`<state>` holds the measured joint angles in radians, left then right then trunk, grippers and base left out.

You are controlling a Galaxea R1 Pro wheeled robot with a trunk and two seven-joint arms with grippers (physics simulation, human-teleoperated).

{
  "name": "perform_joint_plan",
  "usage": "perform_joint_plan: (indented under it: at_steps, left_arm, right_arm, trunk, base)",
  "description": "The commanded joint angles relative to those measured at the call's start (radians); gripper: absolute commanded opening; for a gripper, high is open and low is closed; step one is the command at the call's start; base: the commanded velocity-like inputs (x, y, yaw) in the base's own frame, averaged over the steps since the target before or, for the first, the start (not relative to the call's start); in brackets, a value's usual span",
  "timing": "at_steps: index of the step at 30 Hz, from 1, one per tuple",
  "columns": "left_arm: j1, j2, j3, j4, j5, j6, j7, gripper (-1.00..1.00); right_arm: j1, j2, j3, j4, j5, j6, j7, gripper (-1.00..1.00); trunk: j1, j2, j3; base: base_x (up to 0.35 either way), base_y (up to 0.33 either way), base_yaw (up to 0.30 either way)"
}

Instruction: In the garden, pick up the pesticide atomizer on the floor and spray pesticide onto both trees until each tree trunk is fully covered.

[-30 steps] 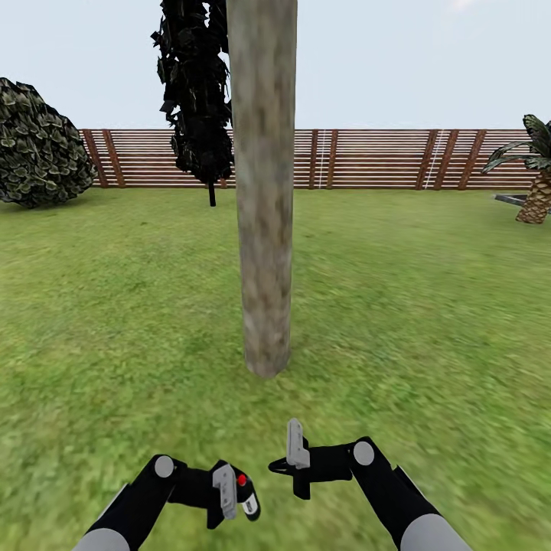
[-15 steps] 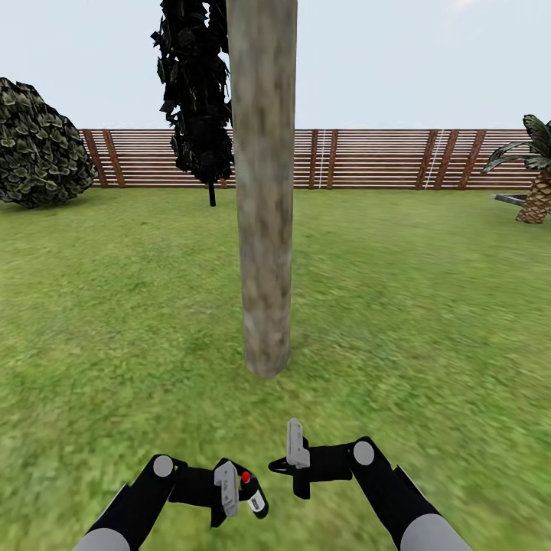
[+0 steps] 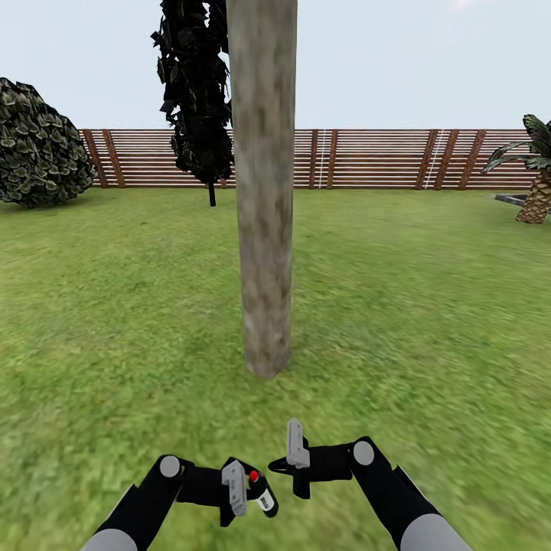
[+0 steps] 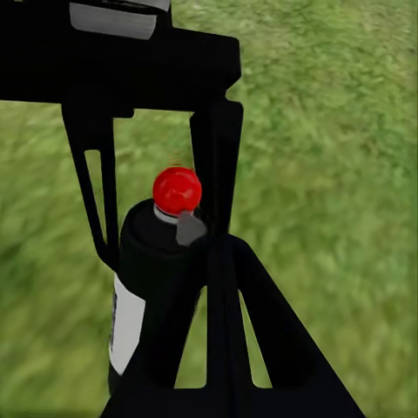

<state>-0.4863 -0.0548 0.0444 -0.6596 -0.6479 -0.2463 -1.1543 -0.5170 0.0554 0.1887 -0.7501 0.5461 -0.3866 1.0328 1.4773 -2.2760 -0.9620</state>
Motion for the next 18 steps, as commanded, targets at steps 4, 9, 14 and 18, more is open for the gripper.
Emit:
perform_joint_plan:
  at_steps: [4,9,14,18]
  left_arm:
    - [0.0,-0.003,0.001,0.0,0.001,0.0,0.001,-1.0]
    - [0.0,-0.005,0.002,0.0,0.008,-0.001,0.001,-1.0]
    - [0.0,-0.013,0.002,0.0,0.011,-0.001,0.001,-1.0]
    - [0.0,-0.02,0.002,0.0,0.013,-0.014,0.001,-1.0]
  right_arm:
    - [0.0,0.0,0.0,0.0,0.0,0.0,0.0,-1.0]
    - [0.0,0.001,0.0,0.0,0.0,0.0,0.0,-1.0]
    - [0.0,0.001,0.001,0.0,0.0,0.0,0.0,-1.0]
    - [0.0,0.001,0.0,0.0,0.0,0.0,0.0,-1.0]
  trunk:
    - [0.0,0.0,0.0]
    - [0.0,0.0,0.0]
    - [0.0,0.0,0.0]
    - [0.0,0.0,0.0]
  base:
    - [0.0,0.0,0.0]
    - [0.0,0.0,0.0]
    - [0.0,0.0,0.0]
    - [0.0,0.0,0.0]
